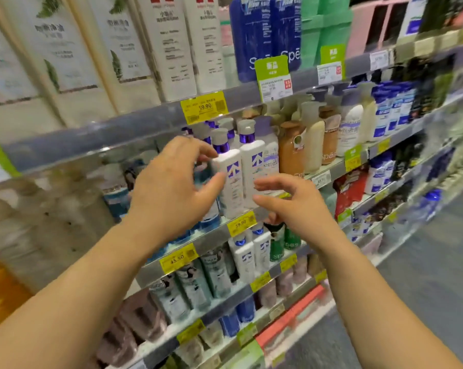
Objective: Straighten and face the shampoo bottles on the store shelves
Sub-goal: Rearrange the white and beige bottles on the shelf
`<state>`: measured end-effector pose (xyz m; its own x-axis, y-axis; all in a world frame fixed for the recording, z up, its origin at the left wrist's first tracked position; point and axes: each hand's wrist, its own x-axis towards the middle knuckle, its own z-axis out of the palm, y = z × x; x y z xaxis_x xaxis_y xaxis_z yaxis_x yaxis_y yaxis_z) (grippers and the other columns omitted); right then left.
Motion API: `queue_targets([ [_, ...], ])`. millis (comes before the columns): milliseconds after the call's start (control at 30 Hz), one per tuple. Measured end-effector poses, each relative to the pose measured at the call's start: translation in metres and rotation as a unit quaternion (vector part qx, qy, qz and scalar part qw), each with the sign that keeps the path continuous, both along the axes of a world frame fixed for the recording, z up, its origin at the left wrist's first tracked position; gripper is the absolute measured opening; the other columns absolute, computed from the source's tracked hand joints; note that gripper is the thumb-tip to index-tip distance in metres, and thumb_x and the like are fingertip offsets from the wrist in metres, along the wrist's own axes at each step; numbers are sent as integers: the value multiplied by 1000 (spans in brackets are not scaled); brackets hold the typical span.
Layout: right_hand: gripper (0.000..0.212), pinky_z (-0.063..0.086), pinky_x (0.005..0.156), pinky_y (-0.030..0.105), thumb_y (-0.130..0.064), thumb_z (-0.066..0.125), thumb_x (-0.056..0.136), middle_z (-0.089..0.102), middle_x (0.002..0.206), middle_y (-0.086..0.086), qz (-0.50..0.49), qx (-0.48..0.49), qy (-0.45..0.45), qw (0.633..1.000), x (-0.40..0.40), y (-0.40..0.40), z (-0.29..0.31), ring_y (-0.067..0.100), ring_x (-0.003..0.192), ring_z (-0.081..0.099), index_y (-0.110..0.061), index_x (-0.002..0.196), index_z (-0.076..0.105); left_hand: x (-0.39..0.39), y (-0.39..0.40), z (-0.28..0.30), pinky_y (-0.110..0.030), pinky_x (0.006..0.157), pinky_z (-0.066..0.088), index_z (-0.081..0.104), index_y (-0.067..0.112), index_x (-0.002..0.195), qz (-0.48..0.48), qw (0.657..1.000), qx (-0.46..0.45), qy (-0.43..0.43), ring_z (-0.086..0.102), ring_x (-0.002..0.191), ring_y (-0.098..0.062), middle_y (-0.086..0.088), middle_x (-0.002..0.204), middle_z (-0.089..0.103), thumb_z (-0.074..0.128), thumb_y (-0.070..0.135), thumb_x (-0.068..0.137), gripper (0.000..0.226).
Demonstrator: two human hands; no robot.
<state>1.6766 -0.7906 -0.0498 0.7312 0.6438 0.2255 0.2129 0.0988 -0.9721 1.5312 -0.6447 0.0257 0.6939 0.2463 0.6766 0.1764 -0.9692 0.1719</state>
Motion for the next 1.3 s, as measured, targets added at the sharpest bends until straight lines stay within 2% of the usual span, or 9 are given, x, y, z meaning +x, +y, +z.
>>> queue_targets([
  [233, 22, 54, 56, 26, -13, 77, 86, 74, 102, -2, -69, 12, 49, 996, 31, -50, -25, 17, 51, 57, -18, 107, 73, 55, -17, -57, -29, 70, 42, 58, 32, 113, -20, 990, -48, 134, 47, 82, -5, 16, 110, 52, 58, 49, 89, 30],
  [567, 20, 51, 54, 25, -13, 77, 86, 73, 101, -2, -20, 12, 26, 999, 160, -34, -23, 12, 48, 60, -19, 105, 72, 164, -38, -53, -25, 82, 43, 51, 25, 133, 36, 982, -72, 172, 52, 87, -7, 7, 115, 54, 57, 49, 89, 50],
  [733, 19, 52, 56, 28, -14, 76, 87, 73, 99, -1, 37, -3, -15, 999, 241, -25, -6, 10, 48, 61, -22, 104, 72, 236, -48, -47, -34, 96, 41, 25, 18, 149, 121, 976, -99, 149, 54, 114, -23, -5, 146, 31, 59, 46, 90, 74],
  [800, 19, 51, 56, 27, -13, 76, 87, 72, 98, -1, 60, 3, -16, 998, 266, -24, -4, 10, 48, 61, -23, 102, 72, 260, -49, -45, -39, 100, 40, 12, 16, 152, 173, 968, -109, 142, 45, 126, -32, -12, 149, 25, 60, 45, 89, 84],
  [867, 19, 51, 55, 29, -12, 77, 86, 72, 96, 2, 78, 8, -10, 997, 287, -22, -5, 12, 49, 59, -22, 101, 73, 278, -52, -41, -44, 96, 44, 8, 17, 151, 223, 958, -126, 132, 48, 121, -40, -20, 145, 26, 62, 44, 89, 87],
  [1000, 19, 48, 52, 27, -12, 78, 85, 70, 95, 5, 95, 3, -5, 995, 315, -14, -8, 16, 50, 57, -17, 103, 73, 296, -51, -34, -38, 69, 43, 21, 12, 134, 305, 933, -123, 146, 57, 93, -42, -28, 131, 34, 62, 39, 90, 66],
  [1067, 20, 47, 49, 24, -11, 77, 85, 70, 96, 6, 106, 1, -3, 994, 321, -11, -9, 18, 50, 57, -16, 104, 72, 301, -47, -29, -34, 64, 38, 29, 8, 125, 322, 927, -121, 153, 55, 81, -38, -30, 126, 39, 60, 32, 92, 52],
  [1200, 20, 51, 53, 27, -12, 75, 87, 71, 99, 4, 123, -6, -14, 992, 324, -7, -7, 20, 54, 59, -18, 106, 72, 306, -37, -21, -34, 65, 38, 41, 1, 124, 313, 926, -138, 161, 58, 94, -43, -29, 112, 54, 52, 15, 93, 37],
  [1300, 20, 53, 55, 29, -13, 76, 87, 71, 98, 1, 127, -6, -17, 992, 323, -5, -7, 18, 54, 61, -21, 104, 72, 307, -33, -18, -33, 65, 39, 53, 2, 109, 300, 924, -136, 197, 58, 99, -42, -24, 92, 60, 50, 10, 92, 19],
])
